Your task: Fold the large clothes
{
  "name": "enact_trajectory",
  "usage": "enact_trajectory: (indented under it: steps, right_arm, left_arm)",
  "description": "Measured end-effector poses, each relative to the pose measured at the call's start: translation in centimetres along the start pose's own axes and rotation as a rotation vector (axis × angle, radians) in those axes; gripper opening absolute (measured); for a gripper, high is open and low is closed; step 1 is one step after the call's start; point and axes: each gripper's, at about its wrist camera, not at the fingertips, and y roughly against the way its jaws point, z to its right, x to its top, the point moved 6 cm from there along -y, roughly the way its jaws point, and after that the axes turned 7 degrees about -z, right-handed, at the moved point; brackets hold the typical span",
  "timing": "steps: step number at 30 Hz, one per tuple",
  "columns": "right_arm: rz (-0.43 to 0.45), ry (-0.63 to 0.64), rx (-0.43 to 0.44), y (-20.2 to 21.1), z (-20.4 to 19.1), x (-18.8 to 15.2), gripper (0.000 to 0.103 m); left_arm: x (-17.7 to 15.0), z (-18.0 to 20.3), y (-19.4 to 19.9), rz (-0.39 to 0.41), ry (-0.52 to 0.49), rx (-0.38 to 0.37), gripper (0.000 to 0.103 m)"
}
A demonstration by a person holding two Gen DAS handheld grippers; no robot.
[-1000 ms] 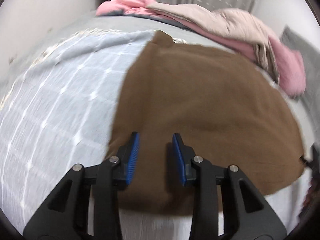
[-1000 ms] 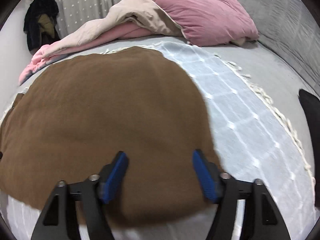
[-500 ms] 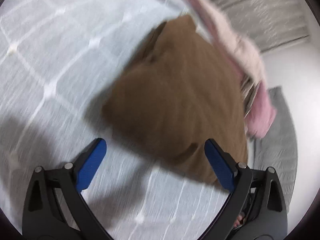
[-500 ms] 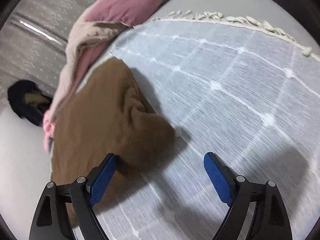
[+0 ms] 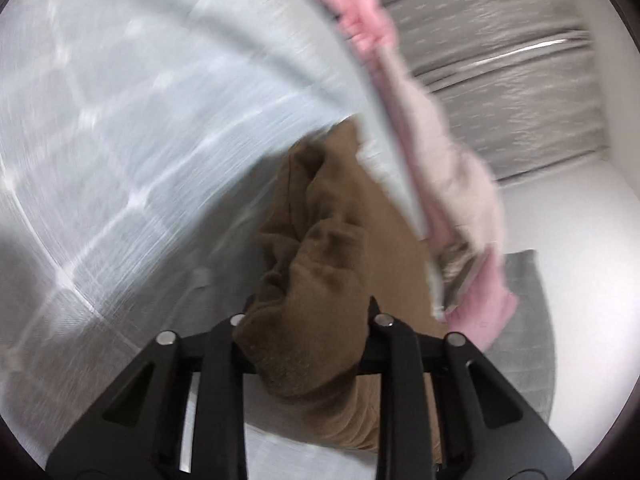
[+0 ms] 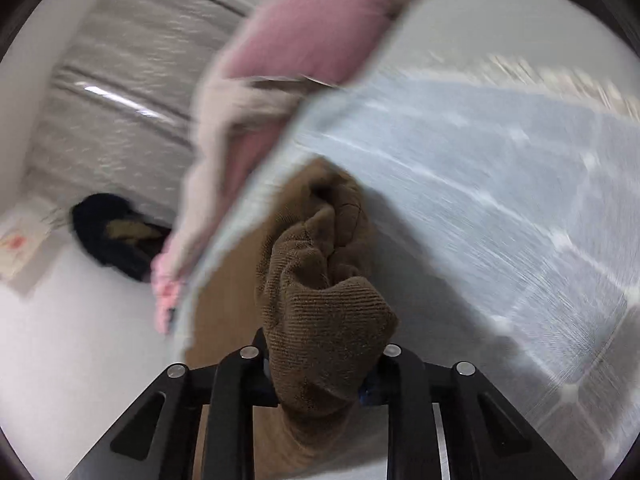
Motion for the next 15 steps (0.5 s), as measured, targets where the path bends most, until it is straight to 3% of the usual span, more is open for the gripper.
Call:
enact_trajectory:
  steps: [3,6,8,10,11,12,14,15]
  right_arm:
    - [0.024,0.035,0.06,3.9,-1.6,-1.1,0.022]
    - [-0.041,0.043,0.091,6.2,0.5,-4.2,0.025]
    - [-0.1,0.034,0.048,5.4,2.7,-6.0,0.03]
    - [-0.188,-0.041,-0.064,2.9,7.3,-8.1,0.038]
    - [-0.243,-0.129,-0.124,1.4,10.4,-9.3,0.044]
    - [-0.269,-0.197,-0.124,0.5,12.7,-10.1,0.049]
    - [-0.257,-0.261,-0.032,1.0,13.7,-10.0,0.048]
    - [-0.242,-0.252,-0.054,2.0,13.1,-9.4,0.053]
  left_arm:
    - [-0.3,1.5,5.3,0.05,-0.05,-0.088,0.026]
    - [-1.4,-0.3,7.9,0.025,-0.085,-0.088,0.03]
    - [-3.1,-4.7,7.2,-0.02,-0.066,0.014,0.038]
    - [-4.3,-9.6,4.4,-0.111,-0.005,0.151,0.048]
    - [-4.7,-12.1,3.4,-0.128,0.051,0.152,0.049]
    - [-4.7,-13.4,3.5,-0.1,0.1,0.054,0.05]
    - [-4.6,-12.9,4.2,-0.114,0.136,0.03,0.056]
    - [-4.5,-12.1,4.5,-0.108,0.109,0.036,0.063]
